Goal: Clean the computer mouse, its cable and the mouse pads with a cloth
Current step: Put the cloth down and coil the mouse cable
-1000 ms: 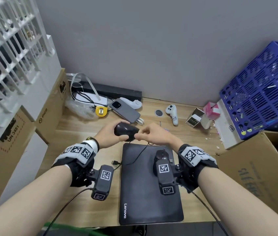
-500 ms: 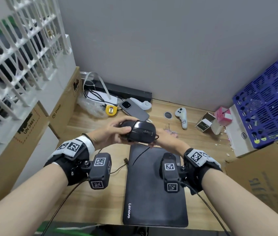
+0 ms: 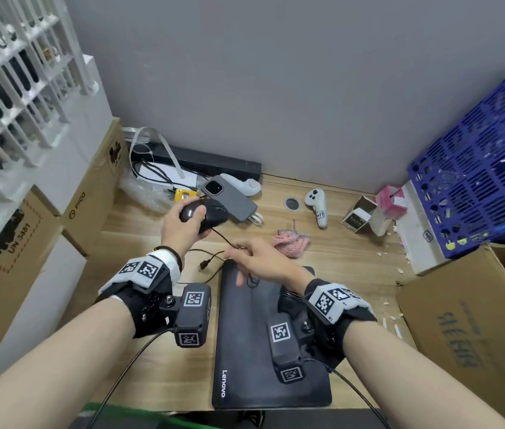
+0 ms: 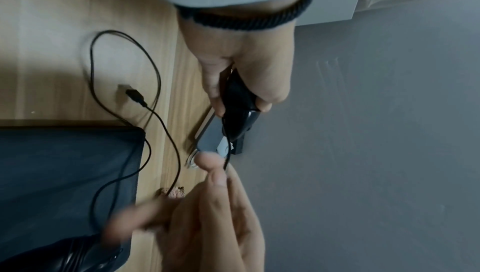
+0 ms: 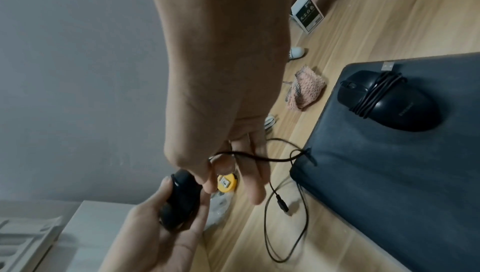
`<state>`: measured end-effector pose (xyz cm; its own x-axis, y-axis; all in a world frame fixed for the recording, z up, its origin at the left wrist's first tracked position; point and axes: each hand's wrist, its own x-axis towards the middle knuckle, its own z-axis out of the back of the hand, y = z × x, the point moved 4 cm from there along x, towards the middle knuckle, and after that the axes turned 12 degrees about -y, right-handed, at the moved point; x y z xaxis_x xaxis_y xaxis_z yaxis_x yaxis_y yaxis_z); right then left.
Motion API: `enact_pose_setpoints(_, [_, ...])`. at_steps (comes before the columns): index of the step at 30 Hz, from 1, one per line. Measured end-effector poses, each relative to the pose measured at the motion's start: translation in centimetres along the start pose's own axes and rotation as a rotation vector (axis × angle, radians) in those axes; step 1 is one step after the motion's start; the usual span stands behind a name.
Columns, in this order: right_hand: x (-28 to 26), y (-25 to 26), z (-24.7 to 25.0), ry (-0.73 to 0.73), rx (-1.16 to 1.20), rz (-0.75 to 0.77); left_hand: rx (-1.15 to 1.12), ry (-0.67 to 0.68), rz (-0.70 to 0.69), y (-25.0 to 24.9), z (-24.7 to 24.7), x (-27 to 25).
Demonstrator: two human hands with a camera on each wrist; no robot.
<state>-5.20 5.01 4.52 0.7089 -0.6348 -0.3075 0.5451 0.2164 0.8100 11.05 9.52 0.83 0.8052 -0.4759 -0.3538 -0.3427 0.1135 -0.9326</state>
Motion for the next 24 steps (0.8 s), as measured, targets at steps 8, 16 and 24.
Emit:
enact_pose_setpoints(8, [-0.6,1.7,2.8,0.054,-0.026,0.020,0.357,0.217,-0.236,-0.6,1.0,0.8])
enact_pose_setpoints(16, [1.9,3.0,7.2,-0.242,0.078,0.099,0.091,0.822,0.227,-1.7,-0.1,-3.9])
enact_pose_setpoints(24, [1.4,-0.1,2.0,-0.076,-0.010,-0.063,-0.165,0.509,0.179,-4.2,-1.7,-3.5])
